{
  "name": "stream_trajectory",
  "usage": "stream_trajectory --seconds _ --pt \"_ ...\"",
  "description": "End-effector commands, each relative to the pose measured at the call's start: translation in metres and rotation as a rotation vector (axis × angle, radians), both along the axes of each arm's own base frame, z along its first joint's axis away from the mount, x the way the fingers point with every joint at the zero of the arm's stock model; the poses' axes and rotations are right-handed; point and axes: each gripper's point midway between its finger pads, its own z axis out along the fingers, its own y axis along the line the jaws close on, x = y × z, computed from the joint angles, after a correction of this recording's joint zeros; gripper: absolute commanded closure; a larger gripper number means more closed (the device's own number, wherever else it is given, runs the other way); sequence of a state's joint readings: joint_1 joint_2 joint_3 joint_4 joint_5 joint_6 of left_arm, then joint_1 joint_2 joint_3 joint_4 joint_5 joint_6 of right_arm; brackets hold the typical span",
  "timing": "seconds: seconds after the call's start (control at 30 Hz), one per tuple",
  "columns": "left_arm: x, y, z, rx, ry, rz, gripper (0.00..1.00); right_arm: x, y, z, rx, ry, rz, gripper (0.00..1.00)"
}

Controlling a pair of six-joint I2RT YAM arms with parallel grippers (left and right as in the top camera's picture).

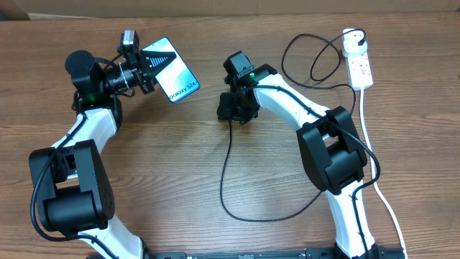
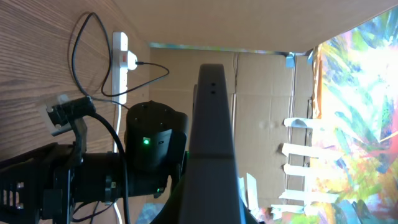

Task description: Plug charger to phone and switch on socket

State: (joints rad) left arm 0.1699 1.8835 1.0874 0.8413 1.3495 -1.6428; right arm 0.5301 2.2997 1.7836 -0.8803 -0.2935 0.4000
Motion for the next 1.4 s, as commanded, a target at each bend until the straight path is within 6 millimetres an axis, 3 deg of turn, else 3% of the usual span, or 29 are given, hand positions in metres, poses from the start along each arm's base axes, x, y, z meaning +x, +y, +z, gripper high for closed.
stream_trajectory --seconds 0.0,0.43,0.67,0.8,0.9,1.0,1.37 --pt "0.0 0.0 0.011 0.008 -0.039 -0.01 0.96 -0.001 0.0 -0.006 0.026 0.03 -0.018 0.61" --pt "0.0 0.0 0.011 0.008 -0.039 -0.01 0.96 0.005 -0.002 -0.032 0.072 0.074 -0.033 0.76" --pt "0.0 0.0 0.011 0.008 -0.039 -0.011 0.96 0.017 -0.008 -0.031 0.091 0.054 -0.054 0.96" --pt "0.0 0.0 0.011 0.008 -0.039 -0.013 0.96 0.018 -0.002 -0.024 0.151 0.029 0.028 0.96" --pt "-0.003 -0.001 0.011 0.009 -0.039 -0.027 0.96 0.016 0.01 0.0 0.28 0.018 0.125 0.96" --pt "-0.005 -0.002 0.011 0.01 -0.039 -0.043 0.96 0.014 0.01 0.03 0.357 0.015 0.164 0.96" --pt "-0.007 -0.002 0.01 0.009 -0.033 -0.053 0.96 -0.034 0.012 0.165 0.592 -0.034 0.318 0.96"
